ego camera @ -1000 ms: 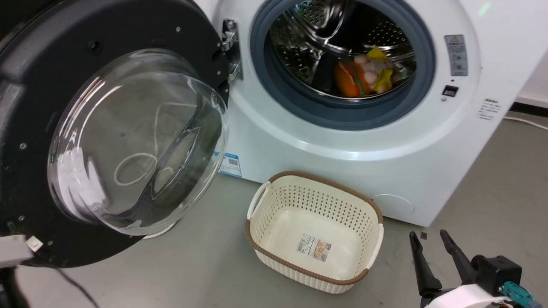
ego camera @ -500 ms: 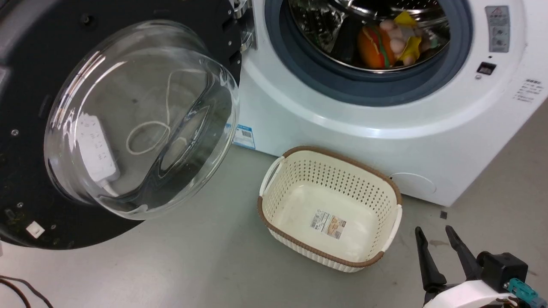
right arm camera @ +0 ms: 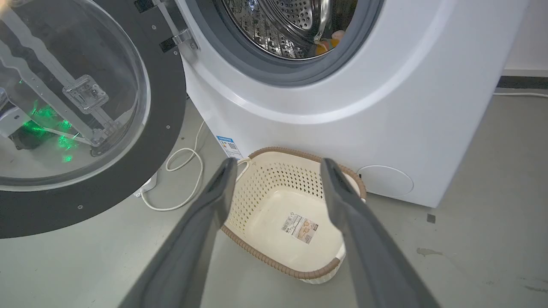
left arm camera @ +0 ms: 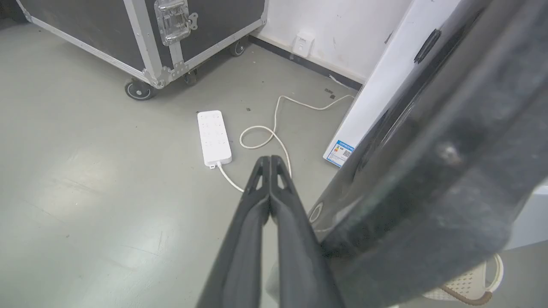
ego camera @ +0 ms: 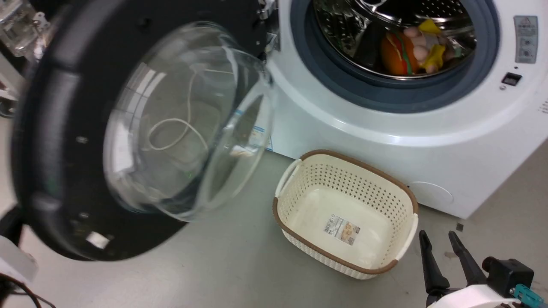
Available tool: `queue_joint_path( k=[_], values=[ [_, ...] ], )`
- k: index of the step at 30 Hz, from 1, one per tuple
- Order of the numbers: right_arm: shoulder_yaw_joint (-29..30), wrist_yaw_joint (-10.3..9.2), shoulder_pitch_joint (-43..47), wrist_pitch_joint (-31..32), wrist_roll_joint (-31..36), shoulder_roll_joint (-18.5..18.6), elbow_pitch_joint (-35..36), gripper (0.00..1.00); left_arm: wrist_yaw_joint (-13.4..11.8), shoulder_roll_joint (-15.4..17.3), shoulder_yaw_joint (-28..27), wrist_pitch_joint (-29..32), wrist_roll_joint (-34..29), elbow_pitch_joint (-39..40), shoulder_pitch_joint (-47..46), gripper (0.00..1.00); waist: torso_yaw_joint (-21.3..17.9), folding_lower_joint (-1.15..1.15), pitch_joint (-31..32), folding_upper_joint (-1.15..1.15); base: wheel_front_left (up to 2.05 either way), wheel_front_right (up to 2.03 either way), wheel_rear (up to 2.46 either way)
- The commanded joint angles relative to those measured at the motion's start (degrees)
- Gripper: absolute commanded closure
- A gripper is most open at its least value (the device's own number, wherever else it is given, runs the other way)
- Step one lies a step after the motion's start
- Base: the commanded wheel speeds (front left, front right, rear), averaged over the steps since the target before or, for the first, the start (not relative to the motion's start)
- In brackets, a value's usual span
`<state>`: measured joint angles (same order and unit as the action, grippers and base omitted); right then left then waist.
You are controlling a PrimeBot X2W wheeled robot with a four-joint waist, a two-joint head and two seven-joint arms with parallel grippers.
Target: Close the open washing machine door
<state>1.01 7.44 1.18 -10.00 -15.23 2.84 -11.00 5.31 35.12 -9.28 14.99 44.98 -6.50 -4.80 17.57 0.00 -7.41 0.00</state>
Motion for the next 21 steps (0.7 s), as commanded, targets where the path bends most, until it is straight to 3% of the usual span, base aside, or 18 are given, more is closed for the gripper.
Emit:
queue_joint_path(
  k=[1, 13, 21],
  values=[
    [0.1, 0.03, 0.1, -0.6, -0.6, 0.0, -0.5, 0.00, 0.4, 1.2, 1.0, 0.5, 1.9, 1.1, 1.1, 1.00, 0.5, 0.00, 0.4, 0.00, 0.00, 0.00, 0.00],
    [4.0, 0.04, -0.9, -2.8, -3.6, 0.0, -3.4, 0.00, 1.1, 12.3, 16.8, 0.9, 12.5, 18.4, 6.1, 1.00, 1.3, 0.00, 1.4, 0.00, 0.00, 0.00, 0.00],
    [6.1, 0.04, -1.0, -3.8, -6.1, 0.0, -4.2, 0.00, 1.6, 14.4, 31.0, 1.1, 15.0, 26.8, -0.6, 1.00, -1.6, 0.00, 0.9, 0.00, 0.00, 0.00, 0.00]
  ],
)
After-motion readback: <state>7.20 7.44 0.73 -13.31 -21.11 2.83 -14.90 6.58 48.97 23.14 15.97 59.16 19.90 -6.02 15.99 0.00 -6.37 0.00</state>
